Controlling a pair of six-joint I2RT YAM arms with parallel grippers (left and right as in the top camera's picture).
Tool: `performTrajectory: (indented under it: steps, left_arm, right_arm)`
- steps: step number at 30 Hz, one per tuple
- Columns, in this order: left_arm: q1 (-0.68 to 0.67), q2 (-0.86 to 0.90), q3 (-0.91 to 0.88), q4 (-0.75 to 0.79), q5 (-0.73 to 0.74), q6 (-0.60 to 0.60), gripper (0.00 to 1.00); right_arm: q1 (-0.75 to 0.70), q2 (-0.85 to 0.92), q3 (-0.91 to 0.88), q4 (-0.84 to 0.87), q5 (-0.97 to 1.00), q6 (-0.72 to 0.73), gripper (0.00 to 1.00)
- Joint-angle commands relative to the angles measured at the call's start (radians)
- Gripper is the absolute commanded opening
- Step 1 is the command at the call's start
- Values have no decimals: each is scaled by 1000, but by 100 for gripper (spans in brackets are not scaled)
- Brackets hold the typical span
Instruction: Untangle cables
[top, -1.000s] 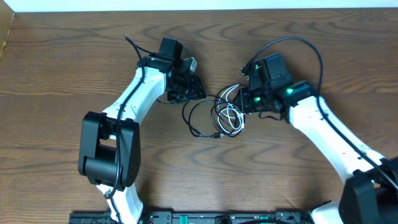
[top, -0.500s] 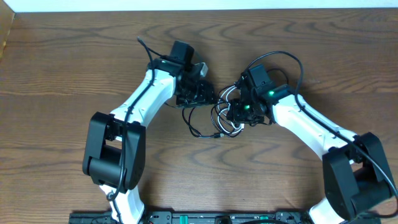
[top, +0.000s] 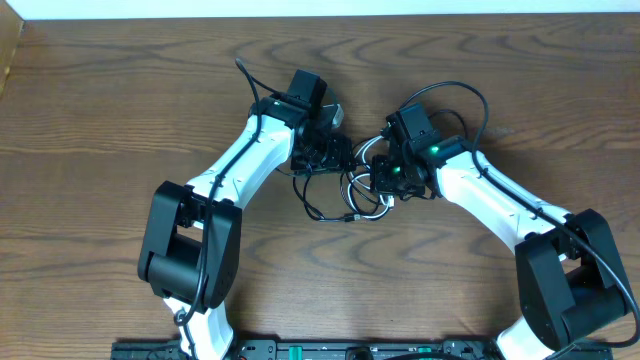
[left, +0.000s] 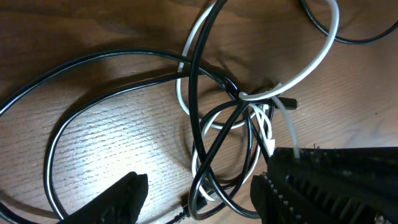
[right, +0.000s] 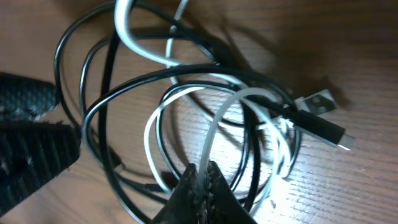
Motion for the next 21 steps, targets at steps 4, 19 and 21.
performTrajectory:
  steps: [4,19,21]
  left_arm:
    - [-7,8,-51,35,-13,-29,62]
    - [-7,12,-79,63,-26,-55,51]
    - [-7,14,-81,64,-58,-66,50]
  right_arm:
    - [-18,17,-14,6,42,31,1]
    - [-35,64,-21,47,11,38,9]
    - [-37,64,-21,64,-32,37,9]
